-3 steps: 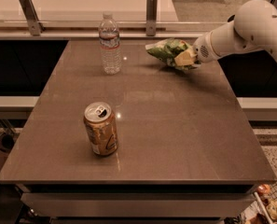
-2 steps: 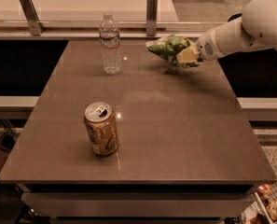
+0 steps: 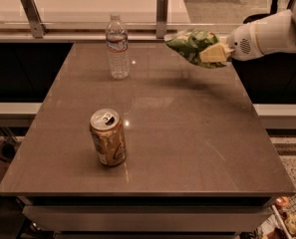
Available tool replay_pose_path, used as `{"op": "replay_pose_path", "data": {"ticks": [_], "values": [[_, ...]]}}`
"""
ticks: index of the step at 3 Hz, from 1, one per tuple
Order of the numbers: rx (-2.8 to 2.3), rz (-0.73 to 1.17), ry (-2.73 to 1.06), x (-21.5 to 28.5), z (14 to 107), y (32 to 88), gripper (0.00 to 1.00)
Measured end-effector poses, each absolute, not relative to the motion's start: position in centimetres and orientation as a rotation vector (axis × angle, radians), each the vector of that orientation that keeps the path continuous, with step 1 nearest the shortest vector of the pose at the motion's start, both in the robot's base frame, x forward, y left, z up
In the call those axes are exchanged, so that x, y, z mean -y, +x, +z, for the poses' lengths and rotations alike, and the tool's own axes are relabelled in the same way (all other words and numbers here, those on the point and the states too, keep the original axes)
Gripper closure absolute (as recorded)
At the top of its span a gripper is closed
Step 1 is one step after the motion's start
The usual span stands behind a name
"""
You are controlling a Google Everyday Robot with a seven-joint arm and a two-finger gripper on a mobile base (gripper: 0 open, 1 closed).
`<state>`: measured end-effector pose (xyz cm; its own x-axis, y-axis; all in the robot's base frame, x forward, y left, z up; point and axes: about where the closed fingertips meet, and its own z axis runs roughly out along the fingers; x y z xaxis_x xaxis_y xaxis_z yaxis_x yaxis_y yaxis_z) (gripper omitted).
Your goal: Move green jalapeno chip bag near orange can
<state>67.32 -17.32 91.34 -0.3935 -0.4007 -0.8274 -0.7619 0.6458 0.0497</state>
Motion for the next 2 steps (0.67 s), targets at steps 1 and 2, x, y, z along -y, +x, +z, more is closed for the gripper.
{"op": "replay_pose_path", "data": {"ticks": [1, 2], "values": [[-2.013, 0.564, -0.912, 18.3, 93.1, 64.2, 1.00], [-2.019, 0.566, -0.926, 18.6, 94.1, 61.4, 1.00]]}}
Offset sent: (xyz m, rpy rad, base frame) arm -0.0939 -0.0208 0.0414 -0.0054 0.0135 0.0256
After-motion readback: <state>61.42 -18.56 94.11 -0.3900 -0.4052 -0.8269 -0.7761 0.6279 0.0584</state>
